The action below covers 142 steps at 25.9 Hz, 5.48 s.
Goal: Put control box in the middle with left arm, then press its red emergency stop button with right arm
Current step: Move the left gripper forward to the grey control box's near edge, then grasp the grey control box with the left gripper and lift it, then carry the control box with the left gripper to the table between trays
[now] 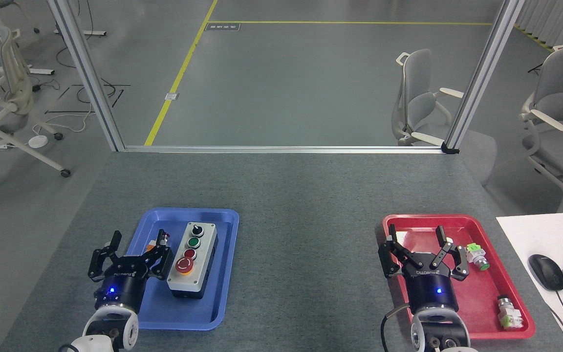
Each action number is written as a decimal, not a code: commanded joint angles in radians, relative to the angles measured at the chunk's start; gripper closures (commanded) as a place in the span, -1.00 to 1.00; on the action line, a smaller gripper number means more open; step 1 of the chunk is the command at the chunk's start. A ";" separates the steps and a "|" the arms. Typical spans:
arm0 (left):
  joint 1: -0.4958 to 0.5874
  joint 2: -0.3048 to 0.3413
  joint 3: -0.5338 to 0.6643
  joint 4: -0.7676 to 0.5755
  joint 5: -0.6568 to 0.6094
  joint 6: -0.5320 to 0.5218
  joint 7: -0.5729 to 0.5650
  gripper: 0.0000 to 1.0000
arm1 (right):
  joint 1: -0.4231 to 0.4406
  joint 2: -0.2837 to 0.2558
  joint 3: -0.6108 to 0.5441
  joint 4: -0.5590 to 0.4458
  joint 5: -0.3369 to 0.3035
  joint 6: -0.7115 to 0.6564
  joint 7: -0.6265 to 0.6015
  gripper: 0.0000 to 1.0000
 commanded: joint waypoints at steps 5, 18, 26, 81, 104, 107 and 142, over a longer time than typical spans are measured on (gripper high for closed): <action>0.001 0.000 0.005 -0.002 0.006 0.001 0.015 -0.98 | -0.001 -0.004 0.000 0.000 0.000 0.000 0.000 -0.97; 0.179 -0.003 0.013 -0.091 0.010 -0.074 0.015 -0.98 | 0.004 -0.015 0.003 0.000 -0.003 0.000 0.000 -0.97; 0.198 -0.032 -0.053 -0.099 0.000 -0.059 0.015 -0.98 | 0.008 -0.030 0.006 0.002 -0.003 -0.002 0.000 -0.97; -0.116 -0.092 -0.198 0.368 -0.006 -0.029 0.001 0.37 | 0.028 -0.019 0.005 0.008 -0.005 -0.015 0.068 -0.90; -0.147 -0.289 -0.441 0.176 0.010 0.027 -0.003 1.00 | 0.031 -0.018 0.008 0.008 0.006 -0.031 0.063 -0.96; -0.193 -0.289 -0.561 0.260 0.065 0.070 -0.003 1.00 | 0.031 -0.018 0.006 0.008 0.008 -0.031 0.063 -0.96; -0.299 -0.287 -0.837 0.441 0.137 0.083 -0.123 -0.79 | 0.045 0.014 0.017 0.000 0.020 -0.034 0.065 -0.85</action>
